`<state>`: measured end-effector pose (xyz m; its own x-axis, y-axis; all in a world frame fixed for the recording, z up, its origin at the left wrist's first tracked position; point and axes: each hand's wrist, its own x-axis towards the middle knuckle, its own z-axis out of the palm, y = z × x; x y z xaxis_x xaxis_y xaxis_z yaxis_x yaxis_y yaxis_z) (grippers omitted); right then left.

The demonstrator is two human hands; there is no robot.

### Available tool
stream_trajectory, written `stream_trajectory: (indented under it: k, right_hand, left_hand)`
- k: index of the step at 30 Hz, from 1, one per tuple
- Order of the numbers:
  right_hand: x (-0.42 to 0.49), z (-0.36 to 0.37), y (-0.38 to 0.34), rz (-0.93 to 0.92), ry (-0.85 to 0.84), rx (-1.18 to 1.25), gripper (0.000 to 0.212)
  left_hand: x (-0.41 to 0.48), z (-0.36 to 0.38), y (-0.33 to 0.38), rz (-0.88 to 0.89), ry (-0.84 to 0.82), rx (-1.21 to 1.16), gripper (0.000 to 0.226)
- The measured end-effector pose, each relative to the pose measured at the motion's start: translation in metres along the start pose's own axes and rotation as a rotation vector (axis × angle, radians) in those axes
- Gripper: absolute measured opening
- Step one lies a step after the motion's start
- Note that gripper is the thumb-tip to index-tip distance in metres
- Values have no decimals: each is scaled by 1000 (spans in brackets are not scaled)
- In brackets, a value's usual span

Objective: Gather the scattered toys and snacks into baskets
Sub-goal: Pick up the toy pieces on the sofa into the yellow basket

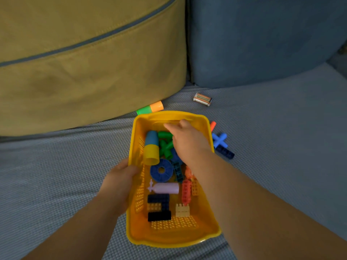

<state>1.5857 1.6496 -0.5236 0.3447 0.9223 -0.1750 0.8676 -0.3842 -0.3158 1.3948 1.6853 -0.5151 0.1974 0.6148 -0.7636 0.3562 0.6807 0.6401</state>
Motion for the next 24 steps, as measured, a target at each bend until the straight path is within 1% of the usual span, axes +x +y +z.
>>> stream_trajectory:
  k: [1,3,4,5,6,8,10,11,14,17,21,23,24]
  right_hand:
    - [-1,-3,4,7,142,80,45]
    - [-7,-11,21,135,433,252,36]
    - [-10,-13,33,237,529,314,34]
    - [-15,-13,48,349,553,345,32]
    - [-20,-9,64,448,510,341,31]
    - [-32,7,96,579,319,283,31]
    - [-43,26,115,645,150,236,36]
    - [-48,36,120,661,104,230,38]
    - [-50,54,126,669,58,197,36]
    - [-48,69,129,660,33,113,34]
    - [-50,75,134,646,-14,79,33]
    - [-51,71,133,665,24,144,30]
    - [-51,67,131,686,91,208,28]
  left_hand:
    - [1,-2,1,-7,9,-15,23]
    - [3,-4,3,-17,15,-32,22]
    - [4,-6,5,-16,21,-36,23]
    - [5,-7,6,-10,26,-39,23]
    - [7,-7,7,-7,31,-42,24]
    - [11,-5,8,-2,36,-51,23]
    - [15,-3,6,3,35,-63,23]
    - [17,-1,5,2,36,-70,23]
    - [22,5,1,8,33,-59,24]
    - [27,7,-1,12,27,-48,25]
    - [29,7,-1,10,30,-34,26]
    - [29,7,-1,6,33,-30,25]
    - [28,7,0,3,33,-31,25]
